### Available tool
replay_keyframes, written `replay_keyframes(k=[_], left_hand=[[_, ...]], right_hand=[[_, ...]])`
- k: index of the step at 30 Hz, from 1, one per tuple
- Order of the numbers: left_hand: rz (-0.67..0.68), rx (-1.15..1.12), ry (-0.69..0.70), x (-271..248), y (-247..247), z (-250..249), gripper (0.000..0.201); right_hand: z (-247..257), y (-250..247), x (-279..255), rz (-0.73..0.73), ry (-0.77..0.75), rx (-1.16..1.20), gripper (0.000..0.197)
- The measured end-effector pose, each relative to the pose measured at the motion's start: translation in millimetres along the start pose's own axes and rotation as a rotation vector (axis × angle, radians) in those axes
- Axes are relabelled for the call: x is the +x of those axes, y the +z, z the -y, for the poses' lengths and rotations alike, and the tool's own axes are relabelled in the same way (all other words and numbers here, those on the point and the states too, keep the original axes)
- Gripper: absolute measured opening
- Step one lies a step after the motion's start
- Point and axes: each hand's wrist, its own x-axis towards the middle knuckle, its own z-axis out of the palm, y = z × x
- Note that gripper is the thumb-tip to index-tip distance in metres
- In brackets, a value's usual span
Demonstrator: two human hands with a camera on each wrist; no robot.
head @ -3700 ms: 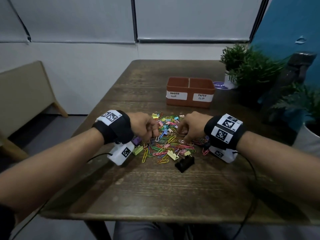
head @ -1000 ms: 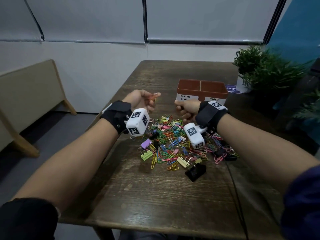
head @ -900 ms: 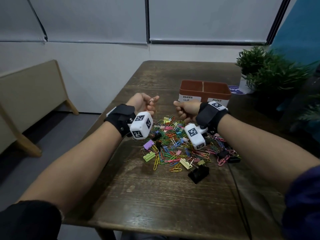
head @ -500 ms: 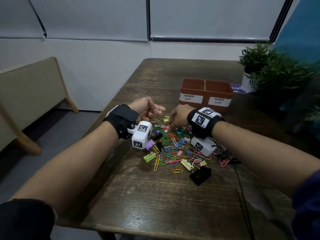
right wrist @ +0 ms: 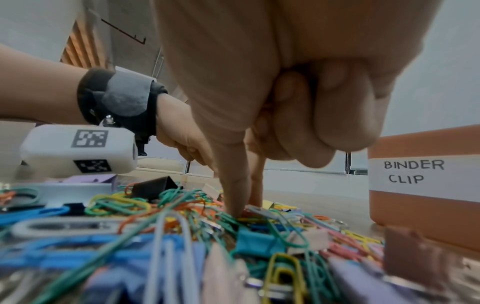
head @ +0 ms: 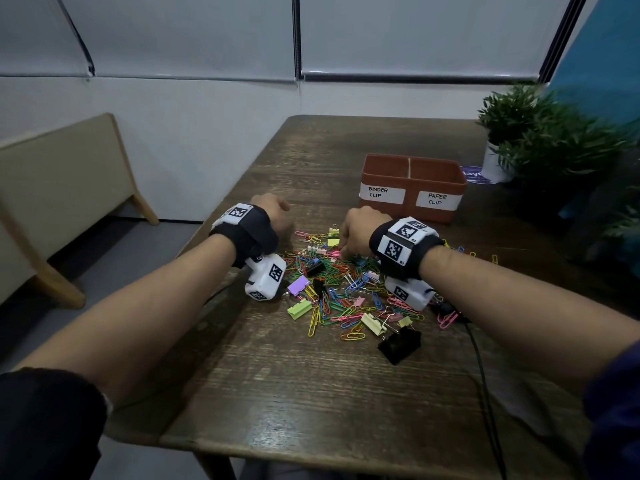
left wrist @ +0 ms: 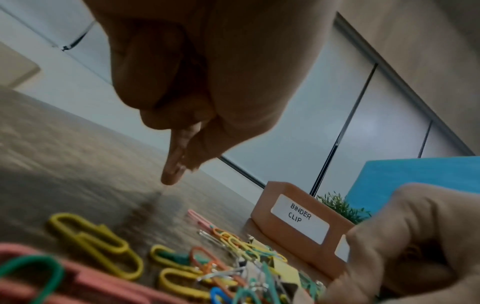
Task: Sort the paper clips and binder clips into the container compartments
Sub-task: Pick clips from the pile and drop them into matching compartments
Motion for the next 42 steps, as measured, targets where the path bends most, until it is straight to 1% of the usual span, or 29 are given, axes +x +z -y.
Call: replay_keyframes(k=[2, 3, 4, 6, 7, 8, 9, 10, 12, 14, 15, 16, 18, 21, 24, 27, 28, 30, 31, 33, 35, 37, 38, 42], left_hand=[[0.007, 0.06, 0.029, -2.9, -0.9, 0.1, 0.058], [-0.02, 0.055, 0.048, -3.7, -2.2, -0.5, 0.057], [-0.065, 0.012, 0.061, -3.4, -4.6, -1.2, 0.051], [-0.146, -0.15, 0.085, -6.0, -12.3, -5.9, 0.027], [-0.151, -0.244, 0.097, -8.5, -17.2, -9.0, 0.017], [-0.138, -0.315, 0.115, -10.4, -21.9, -11.8, 0.013], [-0.112, -0.336, 0.138, -12.5, -26.2, -14.2, 0.014], [-0.064, -0.31, 0.165, -15.5, -29.6, -16.2, 0.017], [0.065, -0.17, 0.21, -22.6, -30.7, -17.8, 0.02], [0.171, -0.018, 0.238, -30.1, -22.4, -17.5, 0.016], [0.202, 0.043, 0.245, -34.0, -15.8, -16.8, 0.014], [0.214, 0.102, 0.259, -37.4, -8.8, -16.1, 0.013], [0.22, 0.181, 0.293, -40.8, 2.9, -16.0, 0.02], [0.215, 0.209, 0.305, -42.4, 11.3, -17.3, 0.023], [0.193, 0.208, 0.315, -40.7, 12.6, -16.9, 0.021], [0.13, 0.211, 0.322, -37.2, 8.4, -14.1, 0.02], [0.12, 0.218, 0.32, -36.0, 7.3, -12.9, 0.021], [0.142, 0.237, 0.311, -36.1, 7.3, -12.4, 0.025], [0.163, 0.24, 0.308, -37.0, 8.9, -12.5, 0.026], [0.184, 0.227, 0.308, -38.2, 12.8, -13.9, 0.026], [0.175, 0.203, 0.308, -37.6, 15.2, -15.6, 0.021], [0.173, 0.2, 0.306, -38.3, 15.2, -17.3, 0.016], [0.174, 0.21, 0.312, -38.6, 14.9, -17.7, 0.013], [0.143, 0.253, 0.346, -39.8, 11.9, -17.1, 0.009]], right_hand=[[0.7, 0.9, 0.2, 0.001, -0.009, -0.015, 0.021], [1.0, 1.3, -0.4, 0.001, -0.017, -0.025, 0.021], [1.3, 1.4, -1.5, 0.0, -0.025, -0.035, 0.02], [0.7, 1.4, -4.0, -0.007, -0.045, -0.044, 0.016], [0.2, 1.2, -5.3, -0.012, -0.055, -0.045, 0.014], [-0.1, 0.7, -6.9, -0.018, -0.064, -0.049, 0.011], [-0.2, 0.3, -8.1, -0.027, -0.075, -0.058, 0.009], [-0.1, -0.1, -9.2, -0.037, -0.086, -0.069, 0.006], [0.0, 0.0, -11.0, -0.049, -0.109, -0.095, 0.003], [-1.3, 0.1, -12.3, -0.055, -0.136, -0.13, 0.006], [-3.0, -0.3, -12.6, -0.06, -0.143, -0.13, 0.008], [-5.1, -1.6, -12.5, -0.061, -0.139, -0.104, 0.009], [-10.9, -4.9, -10.8, -0.053, -0.126, -0.005, 0.007], [-18.5, -6.9, -10.5, -0.004, -0.111, 0.1, 0.009], [-22.3, -11.4, -15.4, 0.019, -0.092, 0.16, 0.021], [-24.3, -17.1, -21.9, 0.099, -0.085, 0.235, 0.028], [-25.9, -17.5, -23.0, 0.135, -0.061, 0.343, 0.029], [-31.7, -15.5, -22.7, 0.208, 0.027, 0.726, 0.026], [-35.2, -13.4, -21.7, 0.221, 0.044, 0.905, 0.024], [-39.5, -9.0, -20.6, 0.2, 0.026, 1.183, 0.02], [-41.1, -5.9, -20.9, 0.149, 0.016, 1.413, 0.018], [-41.3, -3.9, -23.2, 0.107, 0.01, 1.569, 0.017], [-41.7, -2.9, -24.1, 0.092, 0.014, 1.612, 0.018], [-46.0, 1.0, -23.6, 0.099, 0.04, 1.648, 0.021]])
